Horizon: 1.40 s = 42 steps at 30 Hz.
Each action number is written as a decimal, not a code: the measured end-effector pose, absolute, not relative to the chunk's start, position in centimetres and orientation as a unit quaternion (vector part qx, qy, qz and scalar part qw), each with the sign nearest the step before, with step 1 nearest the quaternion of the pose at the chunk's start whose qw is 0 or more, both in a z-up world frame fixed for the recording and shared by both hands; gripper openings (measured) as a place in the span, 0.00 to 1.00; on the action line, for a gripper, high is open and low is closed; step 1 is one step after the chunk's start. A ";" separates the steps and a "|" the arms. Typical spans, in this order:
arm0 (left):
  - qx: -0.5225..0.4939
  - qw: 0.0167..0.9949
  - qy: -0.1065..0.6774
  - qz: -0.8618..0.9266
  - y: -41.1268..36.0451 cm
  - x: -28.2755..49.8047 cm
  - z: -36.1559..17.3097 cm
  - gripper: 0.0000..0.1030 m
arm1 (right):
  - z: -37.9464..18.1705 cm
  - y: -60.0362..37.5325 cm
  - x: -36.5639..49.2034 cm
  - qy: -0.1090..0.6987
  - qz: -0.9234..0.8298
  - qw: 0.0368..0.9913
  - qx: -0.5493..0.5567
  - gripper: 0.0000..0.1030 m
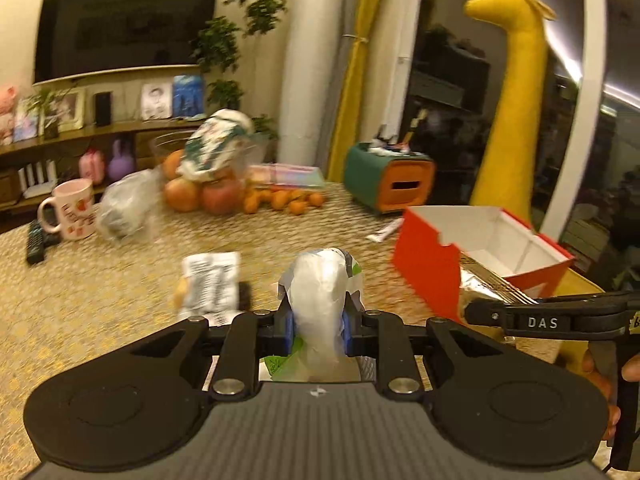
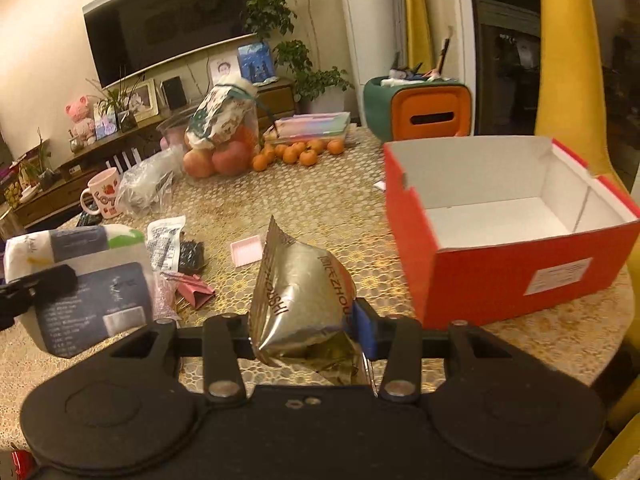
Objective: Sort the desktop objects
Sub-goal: 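Carry both held items over the red shoebox with both tools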
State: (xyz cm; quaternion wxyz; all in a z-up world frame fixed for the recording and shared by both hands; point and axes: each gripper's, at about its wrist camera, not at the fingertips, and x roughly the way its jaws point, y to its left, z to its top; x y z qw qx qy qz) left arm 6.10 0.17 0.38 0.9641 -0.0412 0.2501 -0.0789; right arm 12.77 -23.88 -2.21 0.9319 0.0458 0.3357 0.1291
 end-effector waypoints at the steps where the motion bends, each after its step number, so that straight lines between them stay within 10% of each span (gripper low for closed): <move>1: -0.039 0.964 0.249 -0.085 -0.4 6.3 0.5 0.20 | -2.0 -24.4 12.7 0.334 0.127 0.933 0.048 0.42; 42: 0.061 0.935 0.260 -0.234 -20.5 19.6 2.5 0.20 | 0.6 -41.2 22.1 0.307 0.022 0.950 0.055 0.42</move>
